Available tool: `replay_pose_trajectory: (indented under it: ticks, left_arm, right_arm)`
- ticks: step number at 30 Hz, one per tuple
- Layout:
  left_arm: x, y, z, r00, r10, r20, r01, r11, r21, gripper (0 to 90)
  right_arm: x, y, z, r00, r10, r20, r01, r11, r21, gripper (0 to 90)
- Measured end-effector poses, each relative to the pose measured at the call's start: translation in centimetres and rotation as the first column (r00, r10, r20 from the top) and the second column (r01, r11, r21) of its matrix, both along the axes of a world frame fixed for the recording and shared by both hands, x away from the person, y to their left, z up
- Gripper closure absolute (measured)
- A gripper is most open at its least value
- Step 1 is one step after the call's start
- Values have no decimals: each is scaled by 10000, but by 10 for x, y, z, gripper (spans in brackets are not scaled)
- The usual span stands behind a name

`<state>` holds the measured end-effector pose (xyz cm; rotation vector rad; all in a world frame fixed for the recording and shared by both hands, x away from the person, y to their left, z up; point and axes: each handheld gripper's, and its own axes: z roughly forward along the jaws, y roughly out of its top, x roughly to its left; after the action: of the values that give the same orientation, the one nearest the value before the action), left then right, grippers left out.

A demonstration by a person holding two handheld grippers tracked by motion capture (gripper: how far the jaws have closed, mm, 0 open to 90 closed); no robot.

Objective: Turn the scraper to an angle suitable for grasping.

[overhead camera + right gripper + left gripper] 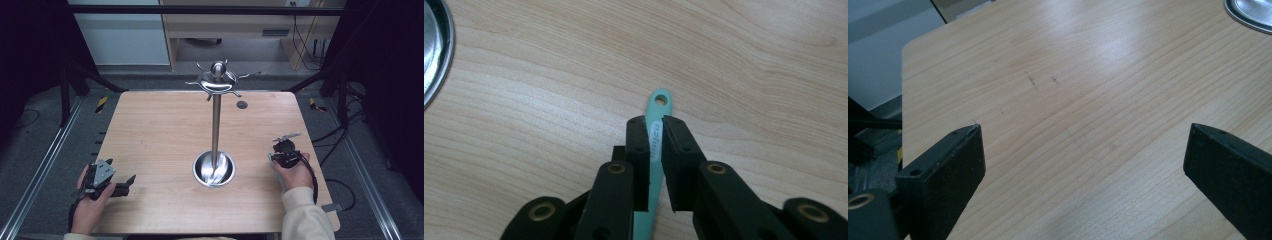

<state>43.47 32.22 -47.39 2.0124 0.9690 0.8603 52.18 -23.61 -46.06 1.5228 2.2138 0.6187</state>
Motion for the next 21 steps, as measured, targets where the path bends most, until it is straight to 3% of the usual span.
replay_pose_trajectory:
  ticks: [5, 12, 14, 21]
  left_arm:
    - [-5, 4, 1, 9996, 259, 113, -257, 9994, -236, 31]
    - [-5, 4, 0, 9995, 289, 80, -287, 9993, -257, 31]
    - [-6, 3, 0, 9998, 215, 48, -214, 9995, -222, 31]
    - [-5, 2, 0, 9998, 194, 13, -194, 9996, -213, 31]
  right_arm:
    - [3, -7, 13, 9986, -498, -188, 503, 9983, 299, 751]
    - [11, 1, 22, 9955, -154, -934, 157, 9999, 30, 662]
    - [17, 2, 25, 9915, -126, -1298, 128, 9999, 3, 650]
    - [23, 6, 22, 9808, -122, -1946, 82, 9997, -215, 636]
